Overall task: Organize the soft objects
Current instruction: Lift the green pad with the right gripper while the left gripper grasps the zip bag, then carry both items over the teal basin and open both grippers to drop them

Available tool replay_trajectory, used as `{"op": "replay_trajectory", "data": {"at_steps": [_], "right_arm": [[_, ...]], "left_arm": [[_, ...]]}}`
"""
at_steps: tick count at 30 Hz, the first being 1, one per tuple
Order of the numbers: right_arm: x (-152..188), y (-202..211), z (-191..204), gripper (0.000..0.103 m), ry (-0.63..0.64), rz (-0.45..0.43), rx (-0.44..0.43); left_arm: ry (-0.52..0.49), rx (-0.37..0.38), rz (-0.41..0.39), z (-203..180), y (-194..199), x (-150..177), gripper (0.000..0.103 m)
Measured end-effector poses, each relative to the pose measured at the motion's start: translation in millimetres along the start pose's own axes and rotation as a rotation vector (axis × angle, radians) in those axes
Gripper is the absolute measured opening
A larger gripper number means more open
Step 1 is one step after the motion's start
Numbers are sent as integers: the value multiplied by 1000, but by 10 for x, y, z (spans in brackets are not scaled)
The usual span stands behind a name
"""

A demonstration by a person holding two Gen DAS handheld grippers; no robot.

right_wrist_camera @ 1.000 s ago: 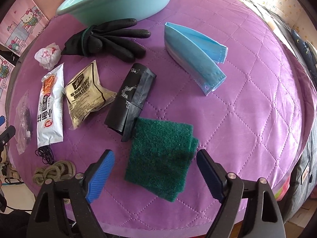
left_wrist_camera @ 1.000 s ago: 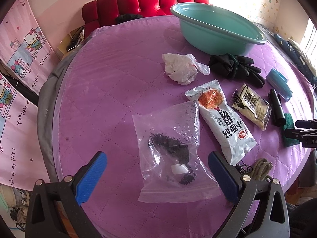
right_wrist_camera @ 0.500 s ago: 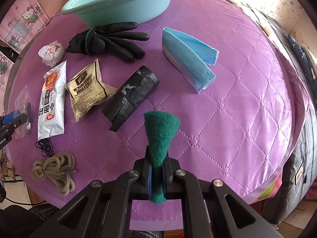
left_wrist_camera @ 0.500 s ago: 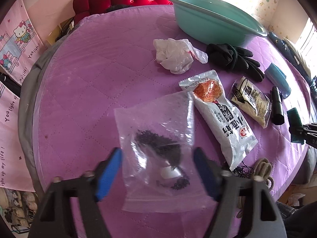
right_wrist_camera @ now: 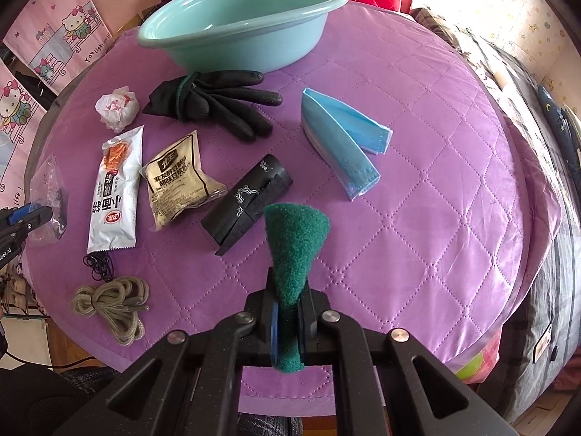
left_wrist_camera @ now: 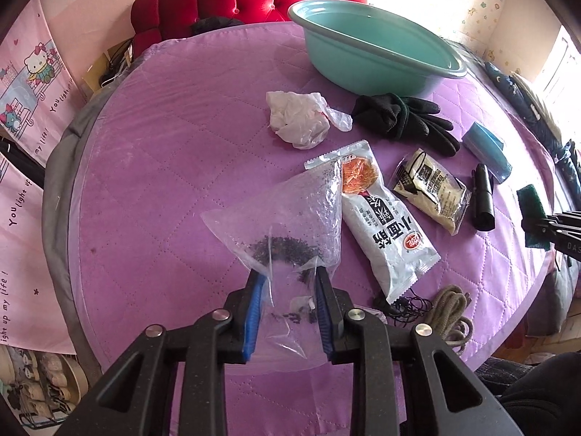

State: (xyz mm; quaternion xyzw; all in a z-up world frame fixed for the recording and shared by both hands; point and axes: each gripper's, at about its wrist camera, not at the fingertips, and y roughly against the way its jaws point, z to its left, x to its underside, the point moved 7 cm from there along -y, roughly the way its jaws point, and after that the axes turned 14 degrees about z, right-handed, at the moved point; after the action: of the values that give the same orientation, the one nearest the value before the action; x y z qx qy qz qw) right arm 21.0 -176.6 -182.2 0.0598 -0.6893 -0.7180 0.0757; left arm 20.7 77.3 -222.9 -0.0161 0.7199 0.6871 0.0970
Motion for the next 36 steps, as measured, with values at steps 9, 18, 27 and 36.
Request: {"op": "replay_trajectory", "data": {"at_steps": [9,18,27,36], "right_arm": [[-106,317,-263,6,63,-20,-5],[-315,660,-321,6,108,-56,-13],[-642,954,-335,7,144,-100,-25],[-1072,1158,-286,8,182,-140,-38]], "left_arm": [[7,2,-21,-166,300,-57,29],[-19,13,-47,-395,605,-228,29],[-62,34,-101,-626,875,-564,29],[-100,43,-127,-778,950,-988,29]]}}
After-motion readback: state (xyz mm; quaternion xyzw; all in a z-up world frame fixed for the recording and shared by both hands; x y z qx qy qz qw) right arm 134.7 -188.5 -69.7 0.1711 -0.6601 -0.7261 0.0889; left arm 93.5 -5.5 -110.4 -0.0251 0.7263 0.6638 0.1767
